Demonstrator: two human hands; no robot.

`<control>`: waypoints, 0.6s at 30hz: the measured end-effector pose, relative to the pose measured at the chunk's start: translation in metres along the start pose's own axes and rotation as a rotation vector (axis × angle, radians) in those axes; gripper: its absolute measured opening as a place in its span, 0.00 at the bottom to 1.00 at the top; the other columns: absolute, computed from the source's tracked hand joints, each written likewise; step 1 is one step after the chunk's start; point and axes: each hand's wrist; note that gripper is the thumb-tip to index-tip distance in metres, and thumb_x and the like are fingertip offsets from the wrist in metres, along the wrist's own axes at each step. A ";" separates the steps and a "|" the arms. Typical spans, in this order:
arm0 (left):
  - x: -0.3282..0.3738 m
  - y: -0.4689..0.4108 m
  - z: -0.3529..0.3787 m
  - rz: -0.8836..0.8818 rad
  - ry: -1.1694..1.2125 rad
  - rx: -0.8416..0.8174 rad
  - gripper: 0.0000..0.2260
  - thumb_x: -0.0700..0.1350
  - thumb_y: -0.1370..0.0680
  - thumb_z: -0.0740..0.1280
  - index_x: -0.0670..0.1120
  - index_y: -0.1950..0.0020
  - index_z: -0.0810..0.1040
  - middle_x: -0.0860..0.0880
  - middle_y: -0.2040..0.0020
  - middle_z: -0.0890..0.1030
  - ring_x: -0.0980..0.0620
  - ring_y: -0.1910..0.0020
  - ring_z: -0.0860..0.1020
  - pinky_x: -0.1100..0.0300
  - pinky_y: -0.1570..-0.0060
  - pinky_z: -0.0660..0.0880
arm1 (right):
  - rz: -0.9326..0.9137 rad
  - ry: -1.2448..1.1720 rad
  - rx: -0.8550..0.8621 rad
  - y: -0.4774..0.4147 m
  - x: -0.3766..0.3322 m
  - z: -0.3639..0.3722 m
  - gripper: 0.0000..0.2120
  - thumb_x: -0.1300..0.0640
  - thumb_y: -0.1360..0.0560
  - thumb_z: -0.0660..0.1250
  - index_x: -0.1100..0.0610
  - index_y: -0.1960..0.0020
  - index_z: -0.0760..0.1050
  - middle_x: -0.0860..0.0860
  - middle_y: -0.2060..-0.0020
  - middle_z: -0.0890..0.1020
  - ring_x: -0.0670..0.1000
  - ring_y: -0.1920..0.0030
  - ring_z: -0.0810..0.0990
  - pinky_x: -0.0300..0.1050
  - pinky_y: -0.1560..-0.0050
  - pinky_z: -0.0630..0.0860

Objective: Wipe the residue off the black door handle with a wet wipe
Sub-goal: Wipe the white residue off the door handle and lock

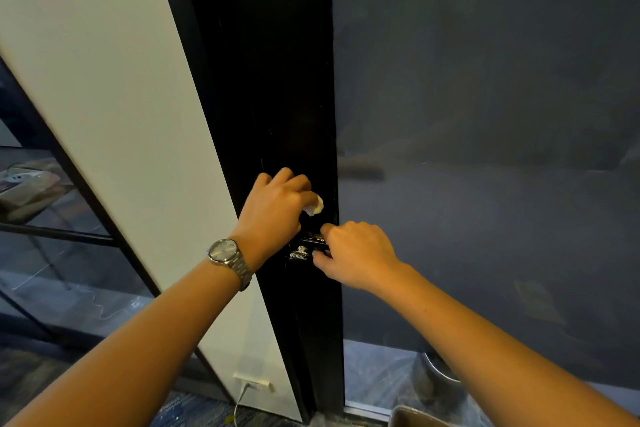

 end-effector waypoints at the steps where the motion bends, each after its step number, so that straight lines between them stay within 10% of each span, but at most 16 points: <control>1: -0.006 0.001 -0.001 -0.037 0.016 0.017 0.16 0.34 0.36 0.72 0.48 0.51 0.82 0.47 0.52 0.81 0.42 0.51 0.77 0.50 0.57 0.72 | -0.002 -0.001 -0.002 0.000 0.000 0.000 0.16 0.47 0.21 0.57 0.59 0.45 0.72 0.52 0.64 0.71 0.54 0.63 0.69 0.43 0.74 0.58; 18: 0.003 0.000 0.006 0.027 0.105 -0.047 0.15 0.29 0.35 0.69 0.43 0.52 0.82 0.42 0.51 0.81 0.41 0.52 0.78 0.50 0.59 0.77 | -0.004 0.001 0.011 0.000 -0.001 0.000 0.15 0.48 0.21 0.57 0.59 0.44 0.72 0.52 0.65 0.71 0.54 0.63 0.69 0.43 0.74 0.57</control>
Point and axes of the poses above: each hand's wrist, its own y-axis away from the middle knuckle, its own z-axis out of the palm, x = y × z
